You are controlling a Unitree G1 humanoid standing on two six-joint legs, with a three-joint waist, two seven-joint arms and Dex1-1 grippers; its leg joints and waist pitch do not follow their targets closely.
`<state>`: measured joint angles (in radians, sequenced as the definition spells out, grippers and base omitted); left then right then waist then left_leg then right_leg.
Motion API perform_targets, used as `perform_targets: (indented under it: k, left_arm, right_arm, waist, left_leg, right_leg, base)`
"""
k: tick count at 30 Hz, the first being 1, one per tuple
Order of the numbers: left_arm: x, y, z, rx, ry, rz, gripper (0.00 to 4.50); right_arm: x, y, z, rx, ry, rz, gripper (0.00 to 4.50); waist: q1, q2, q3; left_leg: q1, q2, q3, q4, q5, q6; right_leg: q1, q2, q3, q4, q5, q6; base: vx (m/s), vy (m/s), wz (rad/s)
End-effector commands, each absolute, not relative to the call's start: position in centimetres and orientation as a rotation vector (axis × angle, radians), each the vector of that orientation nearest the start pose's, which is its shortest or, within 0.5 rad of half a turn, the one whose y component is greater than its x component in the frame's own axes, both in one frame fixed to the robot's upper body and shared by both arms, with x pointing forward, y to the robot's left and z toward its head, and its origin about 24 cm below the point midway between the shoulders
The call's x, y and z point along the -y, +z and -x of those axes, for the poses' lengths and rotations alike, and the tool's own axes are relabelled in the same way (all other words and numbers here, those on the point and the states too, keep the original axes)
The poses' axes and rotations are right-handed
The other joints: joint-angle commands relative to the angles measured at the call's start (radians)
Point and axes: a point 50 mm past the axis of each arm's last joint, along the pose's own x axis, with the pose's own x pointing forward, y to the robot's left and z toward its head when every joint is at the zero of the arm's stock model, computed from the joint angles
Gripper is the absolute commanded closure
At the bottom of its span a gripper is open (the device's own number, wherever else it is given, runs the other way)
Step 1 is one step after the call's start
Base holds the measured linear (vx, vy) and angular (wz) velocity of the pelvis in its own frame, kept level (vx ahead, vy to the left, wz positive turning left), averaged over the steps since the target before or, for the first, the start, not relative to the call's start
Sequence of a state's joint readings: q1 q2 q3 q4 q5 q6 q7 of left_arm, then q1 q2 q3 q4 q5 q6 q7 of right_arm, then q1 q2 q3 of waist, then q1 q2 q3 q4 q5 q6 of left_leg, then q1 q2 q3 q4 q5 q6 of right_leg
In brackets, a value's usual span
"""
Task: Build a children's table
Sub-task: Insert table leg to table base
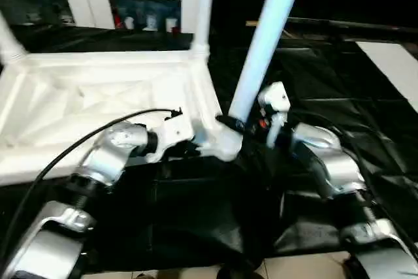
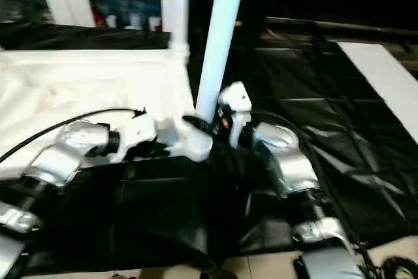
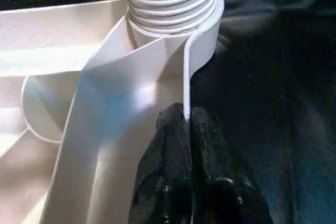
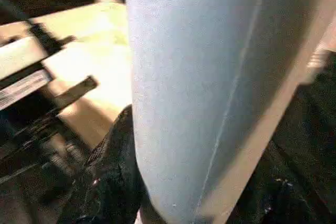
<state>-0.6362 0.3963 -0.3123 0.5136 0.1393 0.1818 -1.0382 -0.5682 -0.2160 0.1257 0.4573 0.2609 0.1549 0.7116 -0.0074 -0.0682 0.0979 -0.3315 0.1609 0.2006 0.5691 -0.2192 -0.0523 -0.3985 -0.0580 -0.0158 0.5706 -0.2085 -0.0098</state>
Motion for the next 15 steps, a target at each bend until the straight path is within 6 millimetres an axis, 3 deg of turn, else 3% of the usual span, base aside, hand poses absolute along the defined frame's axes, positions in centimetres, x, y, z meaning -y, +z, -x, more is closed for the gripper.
perform_targets:
  k: [1, 6, 15]
  left_arm:
    - [-13.1, 4.7, -32.8, -0.577, -1.072, -0.600, 4.50]
    - [-11.5, 4.2, -33.5, -0.625, -0.945, -0.571, 4.50]
    - [-11.2, 4.1, -34.6, -0.661, -0.781, -0.594, 4.50]
  right_arm:
    - [13.8, 1.7, -32.7, -0.449, 0.616, 0.038, 2.70]
    - [13.2, 1.3, -33.4, -0.440, 0.482, 0.024, 2.70]
    - [11.8, 1.4, -34.2, -0.441, 0.357, -0.015, 2.70]
  waist:
    - [-0.005, 0.020, -0.011]
    - [-0.010, 0.020, -0.010]
    - [-0.009, 0.019, -0.009]
  left_leg:
    - [0.005, 0.080, -0.061, -0.104, -0.451, -0.033]
    - [0.006, 0.077, -0.054, -0.103, -0.435, -0.033]
    - [0.005, 0.076, -0.054, -0.105, -0.448, -0.017]
  right_leg:
    - [-0.006, -0.095, 0.050, -0.092, -0.566, -0.132]
    - [-0.008, -0.090, 0.050, -0.092, -0.498, -0.153]
    - [-0.009, -0.089, 0.050, -0.097, -0.489, -0.139]
  base:
    - [0.000, 0.000, 0.00]
    - [0.000, 0.000, 0.00]
    - [0.000, 0.000, 0.00]
